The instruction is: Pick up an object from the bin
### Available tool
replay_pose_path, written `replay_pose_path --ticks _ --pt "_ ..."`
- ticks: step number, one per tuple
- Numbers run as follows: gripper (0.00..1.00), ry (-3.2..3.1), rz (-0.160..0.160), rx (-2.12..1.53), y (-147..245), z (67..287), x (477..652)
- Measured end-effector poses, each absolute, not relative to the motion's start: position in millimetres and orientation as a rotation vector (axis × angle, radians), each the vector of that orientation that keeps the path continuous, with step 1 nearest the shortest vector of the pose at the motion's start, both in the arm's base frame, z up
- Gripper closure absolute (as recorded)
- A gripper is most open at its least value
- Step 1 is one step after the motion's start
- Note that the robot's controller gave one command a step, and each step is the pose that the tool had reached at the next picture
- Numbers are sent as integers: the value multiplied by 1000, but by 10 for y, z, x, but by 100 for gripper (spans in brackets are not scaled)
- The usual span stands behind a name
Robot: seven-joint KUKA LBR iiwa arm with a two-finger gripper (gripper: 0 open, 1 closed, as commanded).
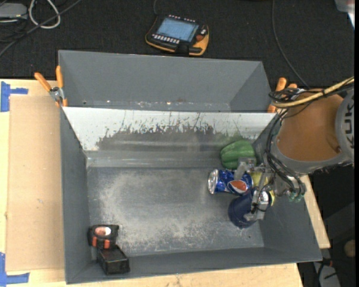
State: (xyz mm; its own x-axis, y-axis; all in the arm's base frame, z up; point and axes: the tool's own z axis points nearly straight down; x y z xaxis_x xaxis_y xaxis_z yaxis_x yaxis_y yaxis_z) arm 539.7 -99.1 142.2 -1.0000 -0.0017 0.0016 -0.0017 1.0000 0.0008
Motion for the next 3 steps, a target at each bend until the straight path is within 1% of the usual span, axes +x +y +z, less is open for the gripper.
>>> replay_pose_path --ticks 1,2,3 --pt "0 -3108 -3 -436 -951 969 5592" --pt "0 -3152 -14 -71 -954 944 5664" --pt "0 -3128 -18 -264 -1094 1008 5726"
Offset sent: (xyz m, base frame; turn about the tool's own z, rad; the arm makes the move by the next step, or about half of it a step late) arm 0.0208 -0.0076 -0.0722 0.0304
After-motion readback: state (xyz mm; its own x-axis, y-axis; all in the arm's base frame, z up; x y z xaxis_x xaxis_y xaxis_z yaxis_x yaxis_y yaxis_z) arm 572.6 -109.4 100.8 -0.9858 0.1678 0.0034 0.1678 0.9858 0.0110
